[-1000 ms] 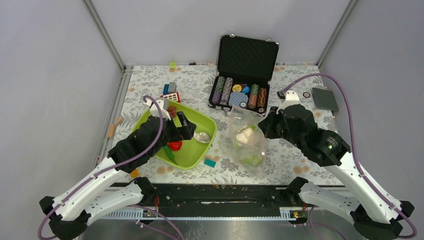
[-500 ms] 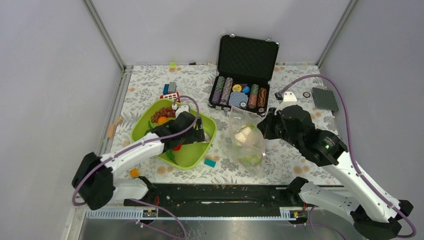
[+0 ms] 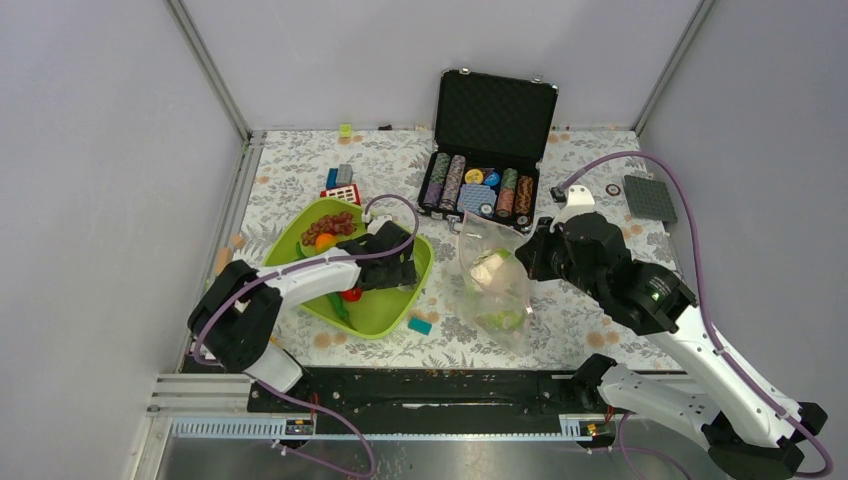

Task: Place the food in the zip-top bag and seal the zipper
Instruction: Pick up the fake vegetable from the bin.

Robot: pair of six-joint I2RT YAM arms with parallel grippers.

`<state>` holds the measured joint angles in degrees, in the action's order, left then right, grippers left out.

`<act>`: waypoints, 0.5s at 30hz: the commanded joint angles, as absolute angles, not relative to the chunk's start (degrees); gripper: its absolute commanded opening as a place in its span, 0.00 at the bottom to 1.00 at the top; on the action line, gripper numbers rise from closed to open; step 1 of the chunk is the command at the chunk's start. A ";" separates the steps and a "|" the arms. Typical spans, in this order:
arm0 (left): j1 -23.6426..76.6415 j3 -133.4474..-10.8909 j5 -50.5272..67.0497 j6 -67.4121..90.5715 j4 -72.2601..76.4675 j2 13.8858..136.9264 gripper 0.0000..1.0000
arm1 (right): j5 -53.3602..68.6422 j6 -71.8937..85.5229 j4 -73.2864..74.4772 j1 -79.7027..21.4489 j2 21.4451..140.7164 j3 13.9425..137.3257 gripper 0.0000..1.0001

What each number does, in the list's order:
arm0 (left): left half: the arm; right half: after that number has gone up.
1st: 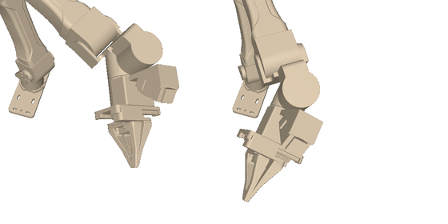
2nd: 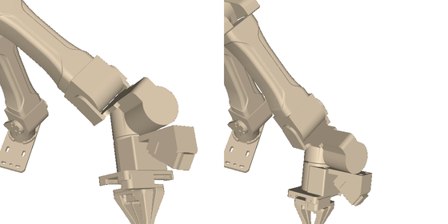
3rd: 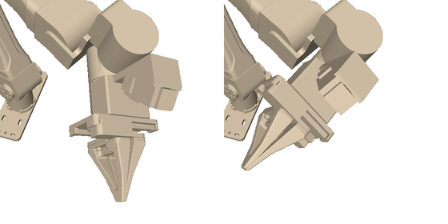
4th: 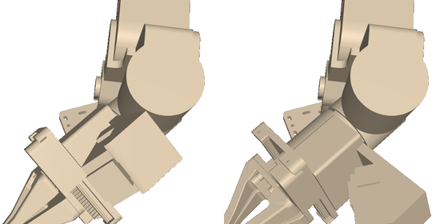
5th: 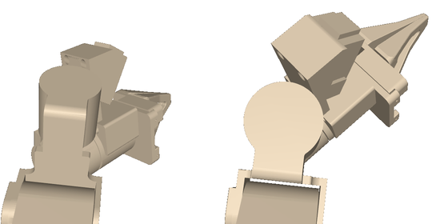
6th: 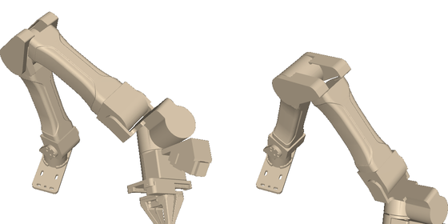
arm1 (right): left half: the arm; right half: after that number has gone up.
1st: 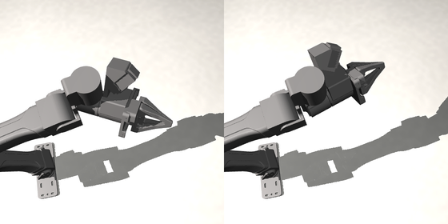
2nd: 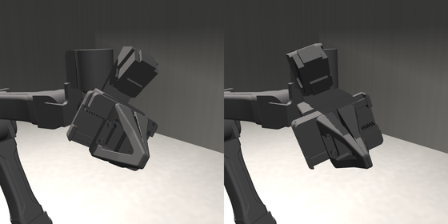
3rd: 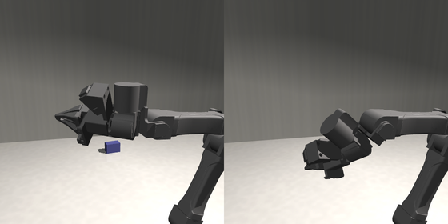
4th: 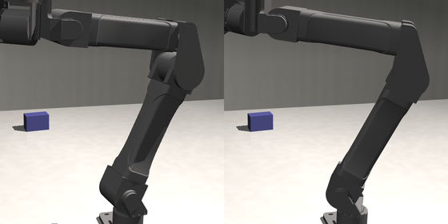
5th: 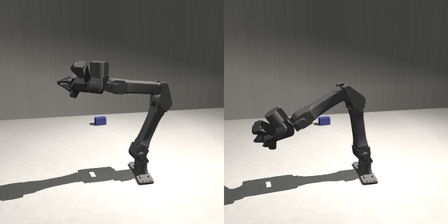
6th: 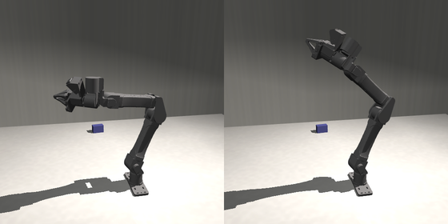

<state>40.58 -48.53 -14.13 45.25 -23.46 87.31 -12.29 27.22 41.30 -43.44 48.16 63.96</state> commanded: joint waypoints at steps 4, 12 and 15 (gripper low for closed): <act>39.78 -50.28 -14.01 46.06 -21.39 91.25 0.63 | -12.01 26.45 40.17 -43.50 47.80 63.90 0.00; 39.00 -50.82 -13.98 45.26 -21.01 90.98 0.14 | -12.06 26.32 40.19 -43.44 47.96 63.81 0.00; 38.78 -51.54 -15.04 44.52 -21.96 89.10 0.00 | -11.95 26.45 40.25 -43.49 47.84 63.81 0.00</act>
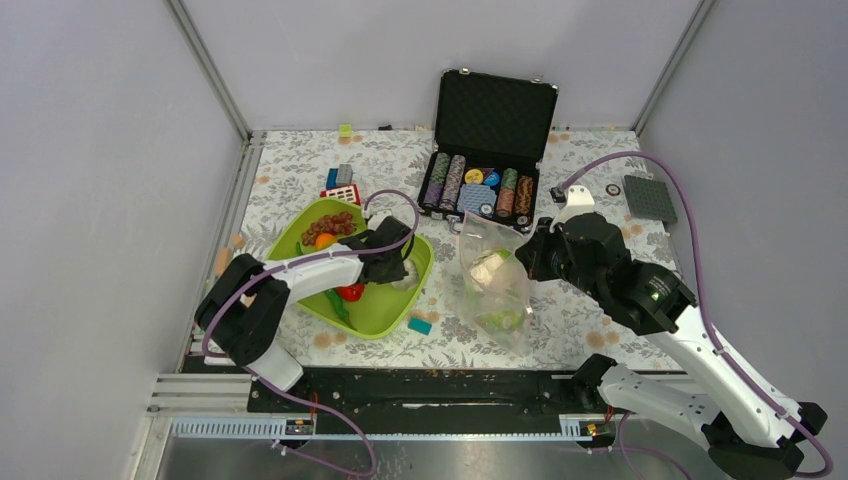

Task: Place the food in the zip-top bag and seal the zipper
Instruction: Pick up the fake vegetable from the bin, then place the fake vegetable in the zipper food storage bag.

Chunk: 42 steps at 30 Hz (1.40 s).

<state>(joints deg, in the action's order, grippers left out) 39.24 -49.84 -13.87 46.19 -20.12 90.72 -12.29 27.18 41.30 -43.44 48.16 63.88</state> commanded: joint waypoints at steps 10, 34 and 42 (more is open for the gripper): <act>38.76 -55.14 -18.77 40.78 -28.15 70.16 0.00 | -11.63 26.38 40.18 -43.46 47.81 63.77 0.00; 63.00 -80.18 6.18 15.12 -22.23 70.15 0.05 | -10.18 27.04 39.48 -43.48 44.52 63.32 0.00; 65.16 -85.18 0.20 11.06 -26.80 78.05 0.11 | -8.08 27.32 39.04 -43.42 43.45 63.43 0.00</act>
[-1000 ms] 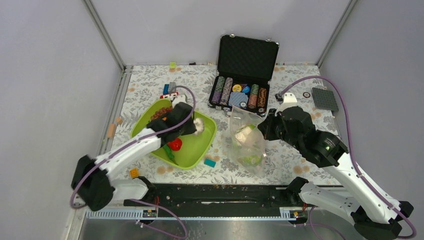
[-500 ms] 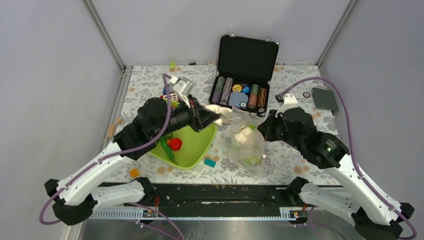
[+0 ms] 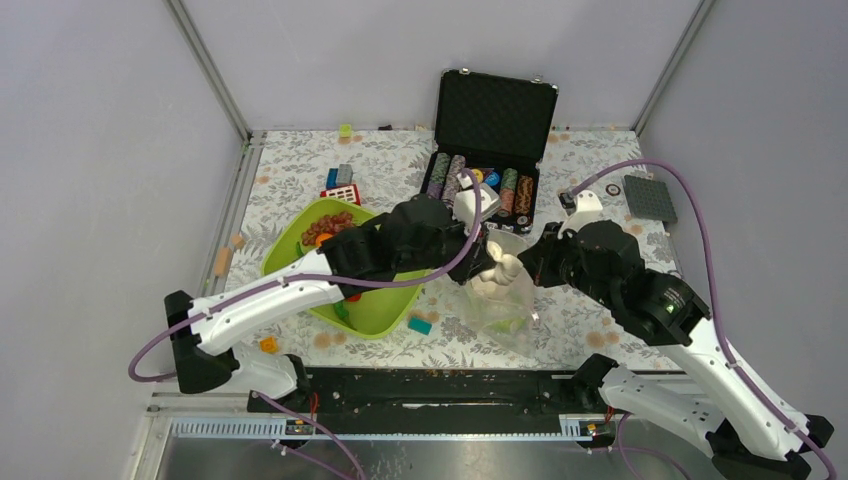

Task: Place the food in the zip-top bag and seal the zipper
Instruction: Place the fake vegetable in the zipper food storage bag.

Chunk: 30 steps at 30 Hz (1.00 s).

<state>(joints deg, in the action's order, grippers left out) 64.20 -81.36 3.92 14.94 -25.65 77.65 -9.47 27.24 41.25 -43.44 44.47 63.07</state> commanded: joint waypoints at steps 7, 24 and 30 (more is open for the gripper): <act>66.70 -86.14 -1.49 9.14 -29.27 79.03 0.60 | -8.08 27.34 39.01 -43.45 43.37 63.61 0.00; 66.88 -73.61 -16.63 17.60 -26.20 62.28 0.99 | -8.78 26.80 38.94 -43.45 43.78 63.54 0.00; 59.91 -65.36 -26.76 27.87 -30.96 54.50 0.99 | -9.81 26.72 39.01 -43.43 43.08 63.30 0.00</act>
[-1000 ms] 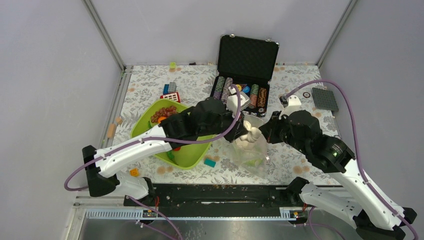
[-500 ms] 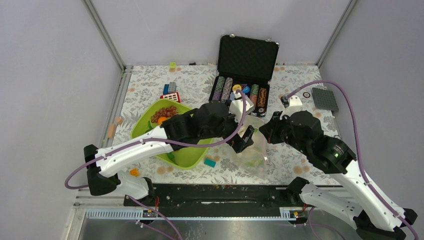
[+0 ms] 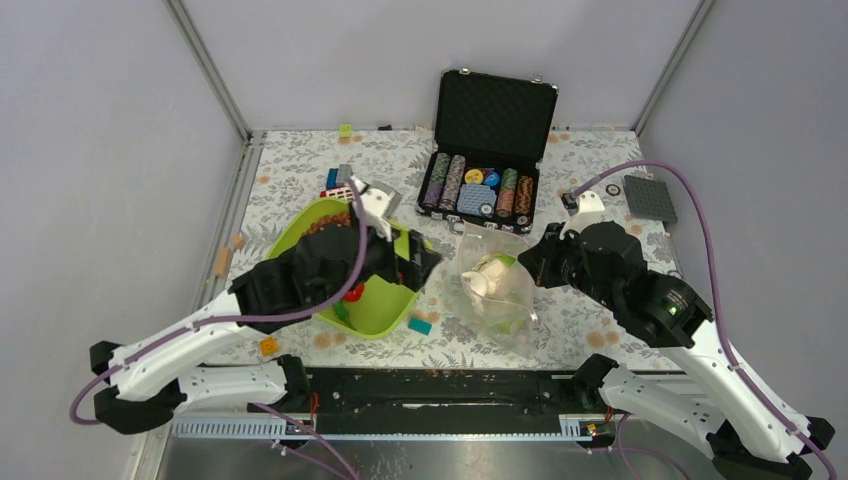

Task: Place the food in the zip-top bag and seal the zipper
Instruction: Place the fake vegetable in the zipper food storage bag, then pick up the fake fruit from the bin.

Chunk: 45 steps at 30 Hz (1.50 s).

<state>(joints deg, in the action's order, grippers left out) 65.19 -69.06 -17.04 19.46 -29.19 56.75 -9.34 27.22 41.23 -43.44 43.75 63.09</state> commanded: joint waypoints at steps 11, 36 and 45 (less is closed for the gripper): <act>34.58 -46.46 -22.55 45.07 -37.59 53.48 0.99 | -11.38 26.18 38.94 -43.48 42.80 62.68 0.00; 21.10 -34.14 -3.75 45.09 -18.81 73.49 0.78 | -11.87 25.95 39.52 -43.46 43.34 62.86 0.00; 21.09 -33.91 -1.13 45.02 -17.90 72.95 0.48 | -12.08 25.97 39.51 -43.49 43.24 62.86 0.00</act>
